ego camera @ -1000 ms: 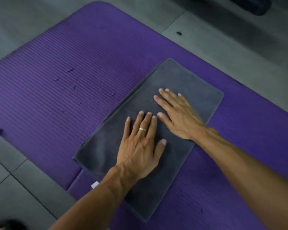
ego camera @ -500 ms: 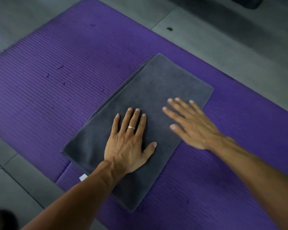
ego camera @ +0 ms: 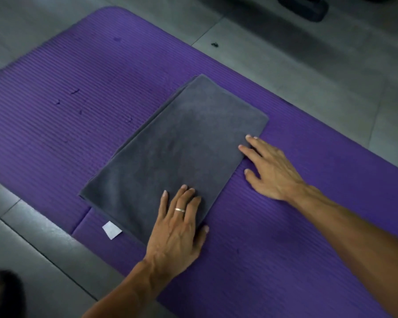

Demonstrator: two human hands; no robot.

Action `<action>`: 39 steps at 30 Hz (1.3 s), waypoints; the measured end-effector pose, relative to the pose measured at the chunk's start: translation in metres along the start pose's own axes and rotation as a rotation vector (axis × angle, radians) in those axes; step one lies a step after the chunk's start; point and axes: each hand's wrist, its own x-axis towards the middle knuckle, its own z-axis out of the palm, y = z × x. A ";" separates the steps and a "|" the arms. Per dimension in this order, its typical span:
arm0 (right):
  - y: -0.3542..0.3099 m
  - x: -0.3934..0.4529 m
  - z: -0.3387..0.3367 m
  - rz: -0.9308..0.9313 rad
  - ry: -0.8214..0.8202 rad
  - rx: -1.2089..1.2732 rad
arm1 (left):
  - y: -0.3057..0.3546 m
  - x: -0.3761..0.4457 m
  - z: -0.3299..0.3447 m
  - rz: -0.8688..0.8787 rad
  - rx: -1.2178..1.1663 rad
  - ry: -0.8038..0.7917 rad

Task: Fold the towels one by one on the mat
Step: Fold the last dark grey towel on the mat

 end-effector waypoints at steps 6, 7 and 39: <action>-0.015 0.006 -0.005 -0.017 0.020 -0.007 | 0.002 0.013 -0.036 -0.182 -0.259 0.080; -0.018 0.012 -0.005 -0.010 0.049 -0.016 | -0.001 0.015 -0.045 -0.250 -0.338 0.046; -0.044 0.085 -0.069 0.181 -0.056 -0.225 | -0.082 0.032 -0.098 -0.329 0.095 -0.084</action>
